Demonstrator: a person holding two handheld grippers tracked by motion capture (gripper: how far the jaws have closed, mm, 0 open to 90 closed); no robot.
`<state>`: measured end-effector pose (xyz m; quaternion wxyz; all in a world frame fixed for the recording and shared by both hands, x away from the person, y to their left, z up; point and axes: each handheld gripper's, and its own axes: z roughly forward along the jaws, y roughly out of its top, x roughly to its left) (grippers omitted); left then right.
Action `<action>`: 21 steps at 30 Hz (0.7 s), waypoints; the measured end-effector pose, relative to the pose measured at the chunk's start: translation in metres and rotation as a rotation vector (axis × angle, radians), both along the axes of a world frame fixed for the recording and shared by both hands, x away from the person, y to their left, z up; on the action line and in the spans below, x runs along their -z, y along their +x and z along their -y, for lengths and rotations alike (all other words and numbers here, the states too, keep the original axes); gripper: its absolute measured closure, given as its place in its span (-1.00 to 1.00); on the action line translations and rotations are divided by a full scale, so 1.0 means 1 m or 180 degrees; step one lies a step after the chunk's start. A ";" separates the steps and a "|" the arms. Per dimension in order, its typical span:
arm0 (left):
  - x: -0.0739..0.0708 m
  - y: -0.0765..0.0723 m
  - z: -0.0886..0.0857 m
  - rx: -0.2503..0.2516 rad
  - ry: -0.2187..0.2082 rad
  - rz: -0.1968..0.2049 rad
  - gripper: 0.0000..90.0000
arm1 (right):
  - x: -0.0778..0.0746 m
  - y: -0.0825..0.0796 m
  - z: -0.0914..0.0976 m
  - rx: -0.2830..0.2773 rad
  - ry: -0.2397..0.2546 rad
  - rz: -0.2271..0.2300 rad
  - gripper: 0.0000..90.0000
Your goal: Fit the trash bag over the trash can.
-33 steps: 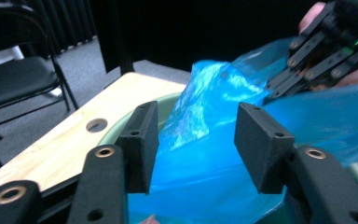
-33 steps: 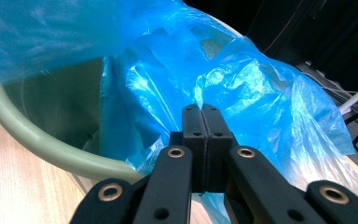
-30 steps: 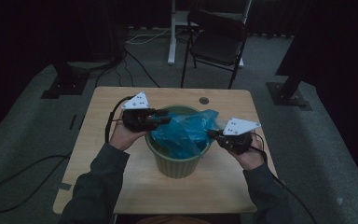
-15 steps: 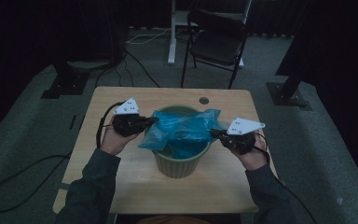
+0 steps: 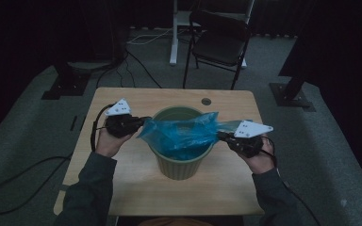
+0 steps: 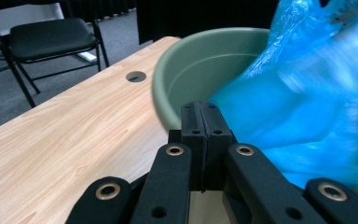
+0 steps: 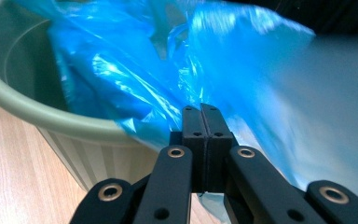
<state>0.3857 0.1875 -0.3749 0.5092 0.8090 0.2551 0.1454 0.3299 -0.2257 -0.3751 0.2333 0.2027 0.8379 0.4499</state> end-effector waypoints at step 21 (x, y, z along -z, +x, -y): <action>0.019 0.010 -0.024 -0.0288 -0.0088 -0.0166 1.00 | 0.013 -0.008 0.016 0.0031 -0.0070 -0.0162 1.00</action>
